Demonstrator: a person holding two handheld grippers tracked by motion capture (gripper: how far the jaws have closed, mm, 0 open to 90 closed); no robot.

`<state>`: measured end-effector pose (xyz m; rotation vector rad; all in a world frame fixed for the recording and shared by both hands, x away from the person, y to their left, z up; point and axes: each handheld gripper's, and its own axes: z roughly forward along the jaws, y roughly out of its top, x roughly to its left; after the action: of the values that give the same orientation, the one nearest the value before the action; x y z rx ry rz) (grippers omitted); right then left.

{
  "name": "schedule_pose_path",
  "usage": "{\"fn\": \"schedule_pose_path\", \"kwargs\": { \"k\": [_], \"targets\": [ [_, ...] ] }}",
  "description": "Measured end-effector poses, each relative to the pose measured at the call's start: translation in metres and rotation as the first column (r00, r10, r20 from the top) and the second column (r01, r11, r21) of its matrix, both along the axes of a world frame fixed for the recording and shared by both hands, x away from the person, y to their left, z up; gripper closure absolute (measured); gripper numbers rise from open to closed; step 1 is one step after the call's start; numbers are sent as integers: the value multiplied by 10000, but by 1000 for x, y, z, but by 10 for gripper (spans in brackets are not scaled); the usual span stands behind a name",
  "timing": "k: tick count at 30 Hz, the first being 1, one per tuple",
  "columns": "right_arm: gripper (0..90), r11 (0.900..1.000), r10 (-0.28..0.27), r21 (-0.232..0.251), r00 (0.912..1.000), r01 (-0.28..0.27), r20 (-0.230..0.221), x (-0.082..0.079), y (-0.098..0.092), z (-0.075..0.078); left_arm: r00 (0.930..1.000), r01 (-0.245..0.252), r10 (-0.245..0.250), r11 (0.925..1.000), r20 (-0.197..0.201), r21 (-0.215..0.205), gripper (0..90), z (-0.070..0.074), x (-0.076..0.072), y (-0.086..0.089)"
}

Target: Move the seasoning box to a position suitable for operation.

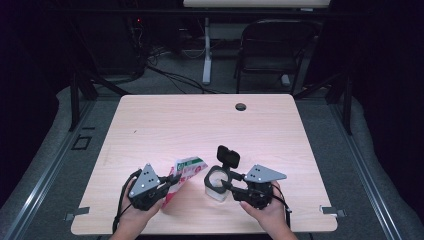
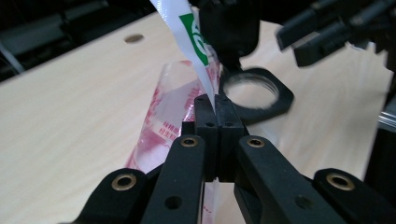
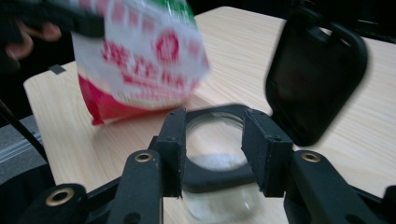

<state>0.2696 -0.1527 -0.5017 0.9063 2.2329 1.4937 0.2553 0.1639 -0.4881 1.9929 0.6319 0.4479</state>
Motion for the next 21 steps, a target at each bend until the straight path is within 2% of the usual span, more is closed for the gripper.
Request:
{"fn": "schedule_pose_path", "kwargs": {
  "k": [3,8,12,16,19,21],
  "targets": [
    [580,9992,386,98,9992,-385,-84,6,10,0,9997,95,-95,10000,-217,1,900,-6,-4,-1],
    [534,9967,803,-127,9968,-804,-40,15,26,-2,9996,103,-102,9999,-264,32,900,-7,-7,2],
    [514,9938,1115,-1,9938,-1115,-9,22,36,-2,9995,88,-90,9999,-295,-83,900,-8,-8,5],
    [513,9910,1332,-126,9911,-1331,68,29,45,1,9996,47,-48,10000,-281,-38,900,-7,-9,7],
    [512,9864,1630,224,9866,-1629,-33,33,51,2,9996,64,-65,10000,-260,-60,900,-8,-9,8],
    [506,9835,1792,260,9838,-1790,-57,35,55,2,9997,52,-54,10000,-256,-55,900,-7,-9,9]
  ]
}}
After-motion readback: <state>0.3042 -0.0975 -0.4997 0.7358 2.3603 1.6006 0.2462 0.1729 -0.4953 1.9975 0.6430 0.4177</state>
